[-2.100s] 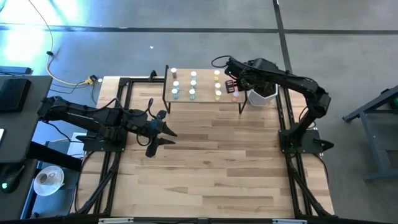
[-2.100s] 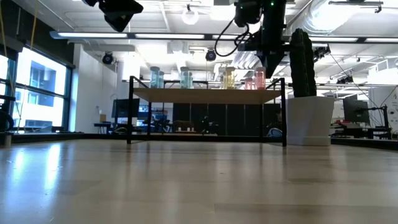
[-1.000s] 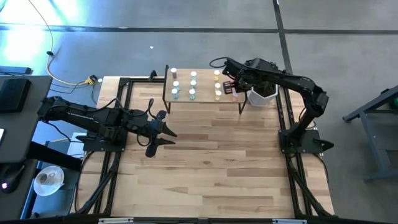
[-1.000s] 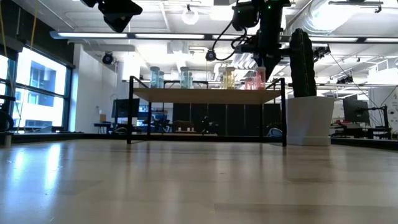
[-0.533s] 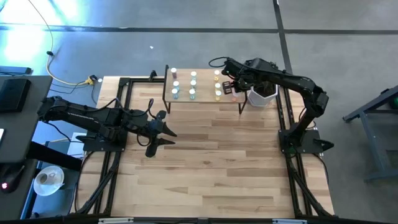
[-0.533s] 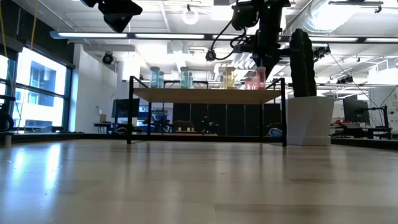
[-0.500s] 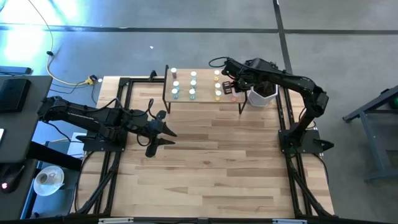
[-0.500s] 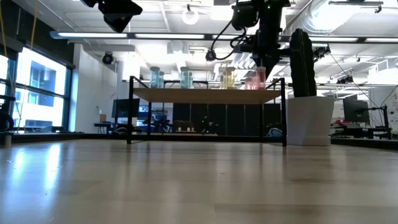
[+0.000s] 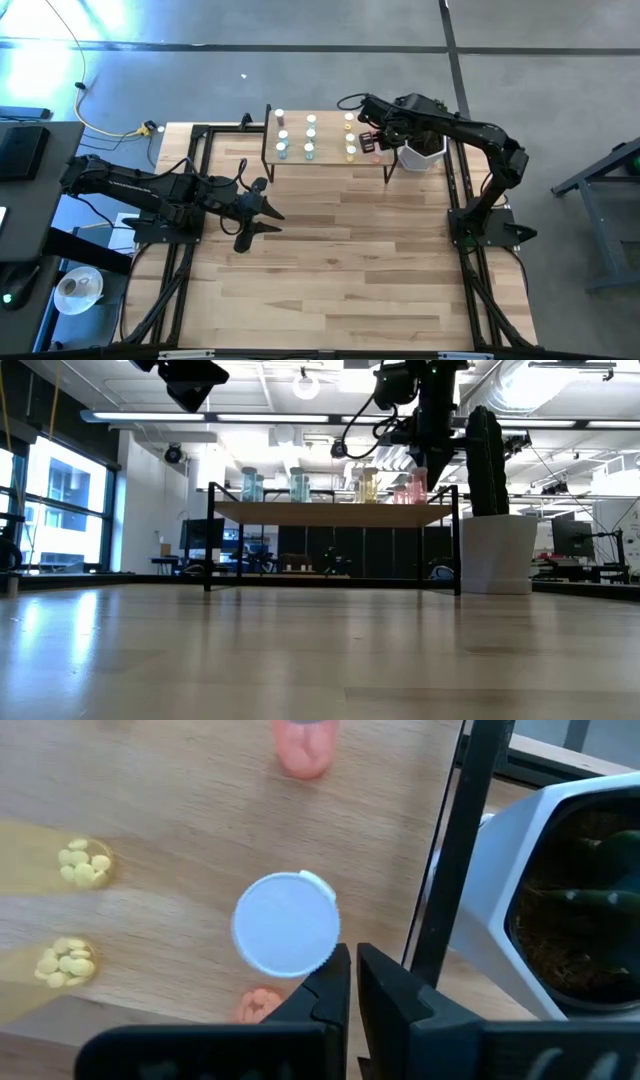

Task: Pick and place medicine bottles onto shelf by color
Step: Adjust the pink pill bottle on the shelf, then return to Home Position

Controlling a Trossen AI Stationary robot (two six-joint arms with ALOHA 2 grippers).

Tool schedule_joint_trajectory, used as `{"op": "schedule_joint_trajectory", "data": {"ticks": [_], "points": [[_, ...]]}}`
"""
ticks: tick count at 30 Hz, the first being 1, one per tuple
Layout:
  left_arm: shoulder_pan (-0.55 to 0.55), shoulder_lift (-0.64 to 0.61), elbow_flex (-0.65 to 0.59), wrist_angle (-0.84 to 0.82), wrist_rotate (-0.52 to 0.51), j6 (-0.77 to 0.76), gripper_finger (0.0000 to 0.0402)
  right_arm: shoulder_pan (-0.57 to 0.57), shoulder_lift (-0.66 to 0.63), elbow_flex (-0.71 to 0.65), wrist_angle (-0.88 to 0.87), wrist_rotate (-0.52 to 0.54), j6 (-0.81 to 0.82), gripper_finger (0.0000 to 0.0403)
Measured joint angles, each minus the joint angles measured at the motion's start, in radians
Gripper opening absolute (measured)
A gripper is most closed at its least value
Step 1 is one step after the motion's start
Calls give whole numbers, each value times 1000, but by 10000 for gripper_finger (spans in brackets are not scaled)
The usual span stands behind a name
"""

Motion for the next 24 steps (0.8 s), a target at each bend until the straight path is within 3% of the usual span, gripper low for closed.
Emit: {"op": "schedule_joint_trajectory", "data": {"ticks": [11,24], "points": [[0,0,0,-8,0,0,136,1,-1,73,-34,48,-2,13],[0,0,0,-8,0,-1,136,0,-4,65,-52,96,-16,13]]}}
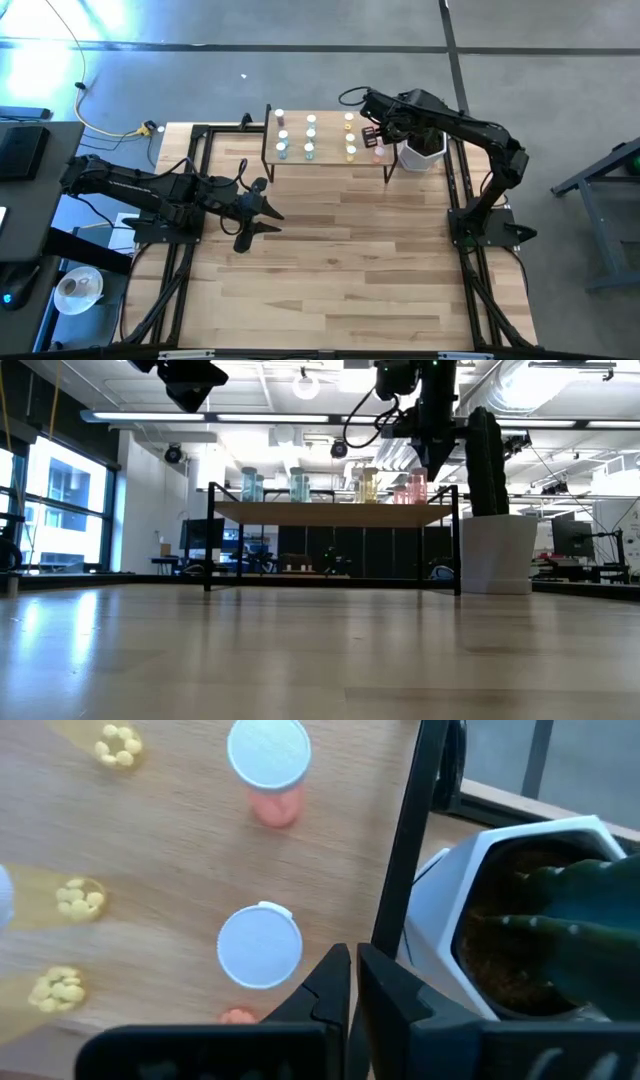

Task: Pick and place medicine bottles onto shelf by color
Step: Return to Home Position

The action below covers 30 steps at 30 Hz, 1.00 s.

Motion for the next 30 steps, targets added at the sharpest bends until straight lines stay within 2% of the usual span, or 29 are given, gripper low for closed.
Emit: {"op": "schedule_joint_trajectory", "data": {"ticks": [4,12,16,24,27,30], "points": [[0,-31,0,-22,-3,-2,136,1,-22,0,0,6,-22,13],[0,-179,2,-85,-90,-18,136,41,-91,0,47,74,-114,13],[0,-231,2,-106,-98,-21,136,72,-114,0,122,71,-169,13],[-6,-300,2,-178,-176,-18,136,148,-117,0,265,40,-318,13],[-35,-315,1,-201,-208,-34,136,198,-117,0,300,25,-394,13],[-91,-318,-13,-209,-283,-47,136,264,-117,0,323,12,-460,13]]}}
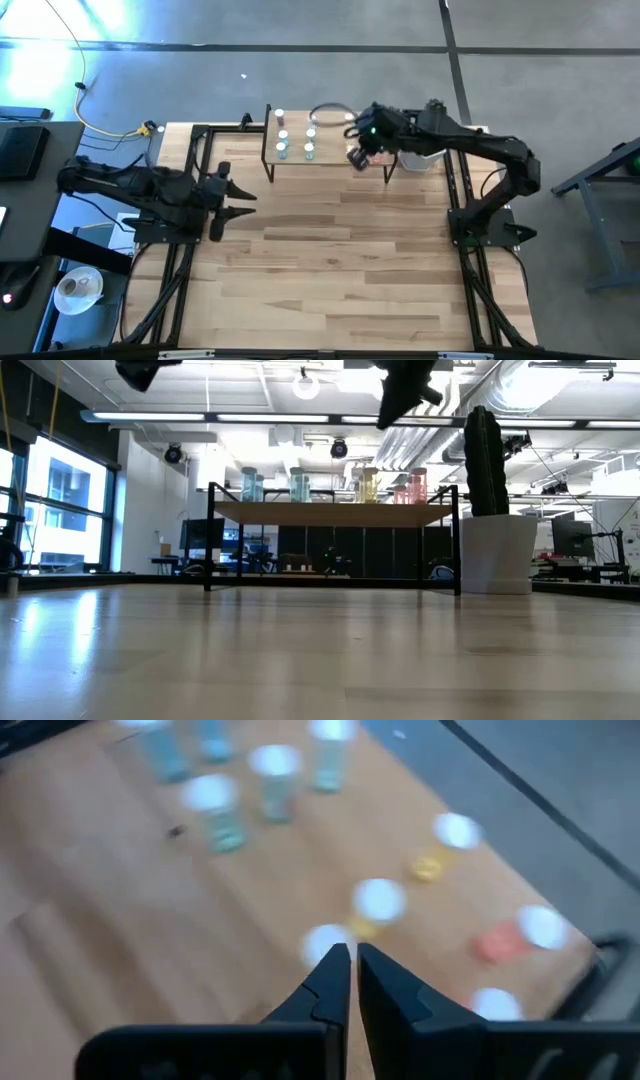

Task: Pick and place medicine bottles onto shelf by color
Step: Return to Home Position

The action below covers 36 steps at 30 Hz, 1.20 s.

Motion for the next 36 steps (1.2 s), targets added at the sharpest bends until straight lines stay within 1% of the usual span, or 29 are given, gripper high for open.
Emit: {"op": "schedule_joint_trajectory", "data": {"ticks": [4,7,10,14,16,23,25,31,36], "points": [[-82,-25,-102,75,-90,-23,136,113,0,0,8,-22,-88,13],[-126,-56,-182,129,-112,-50,136,204,-5,-35,53,-30,-138,13],[-155,-91,-236,181,-116,-50,136,276,-33,-141,127,-38,-153,13],[-182,-147,-301,244,-117,-50,136,340,-94,-323,271,-40,-116,13],[-192,-177,-333,251,-117,-50,136,366,-133,-407,347,-43,-96,13],[-198,-279,-447,314,-133,-50,136,444,-314,-709,662,-45,-70,13],[-198,-311,-470,316,-133,-49,136,461,-378,-801,755,-39,-69,13],[-198,-412,-534,317,-141,-47,136,497,-591,-1076,992,25,-17,13],[-198,-500,-585,318,-158,-34,136,526,-764,-1273,1193,30,8,13]]}}
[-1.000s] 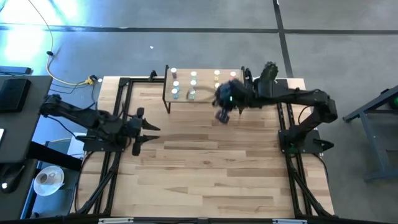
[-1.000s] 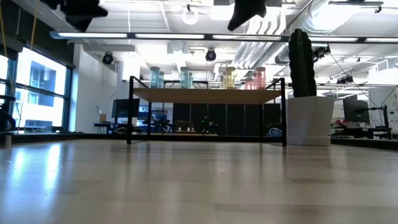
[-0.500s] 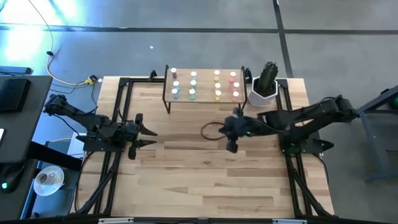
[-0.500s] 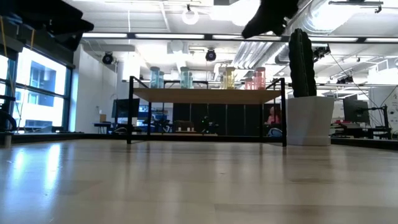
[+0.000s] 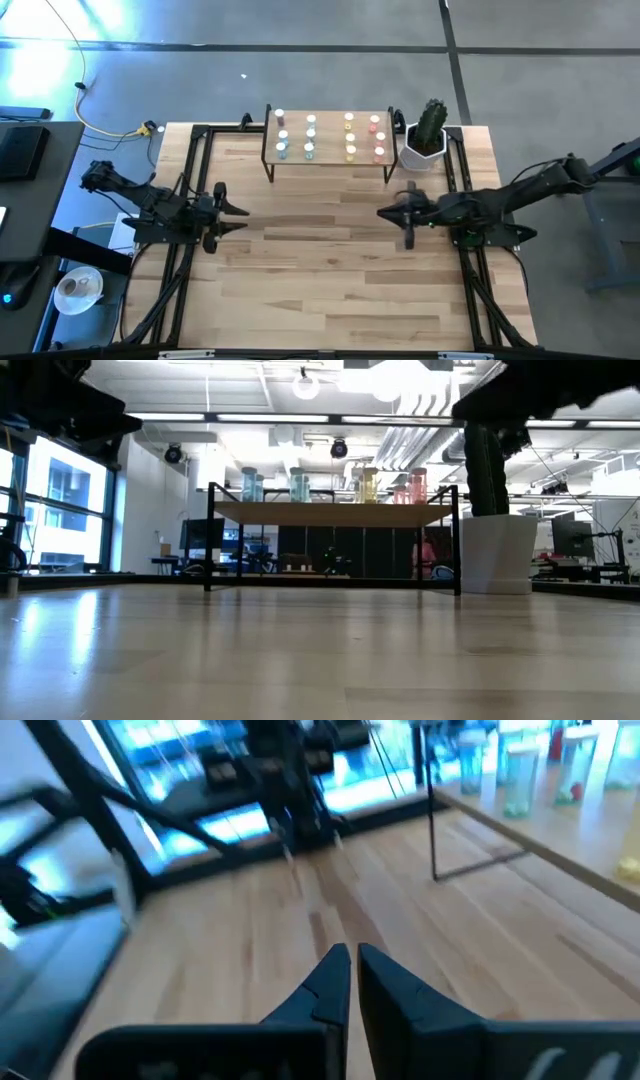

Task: Pick and place medicine bottles onto shelf by color
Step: Return to Home Position

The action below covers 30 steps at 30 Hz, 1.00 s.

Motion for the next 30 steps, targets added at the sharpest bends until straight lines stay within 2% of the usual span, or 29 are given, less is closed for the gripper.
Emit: {"op": "schedule_joint_trajectory", "data": {"ticks": [4,11,15,23,27,30], "points": [[0,-61,-38,4,-2,9,136,27,-108,-101,93,16,-45,13],[0,-153,-84,-1,-6,33,136,80,-293,-182,106,97,-150,13],[0,-155,-84,26,-39,68,136,103,-403,-218,75,97,-212,13],[1,-149,-112,94,-43,84,136,123,-614,-339,52,144,-236,13],[1,-152,-118,104,-42,89,136,123,-693,-403,84,144,-236,13],[1,-152,-118,104,-42,90,136,123,-728,-405,43,148,-215,13]]}}
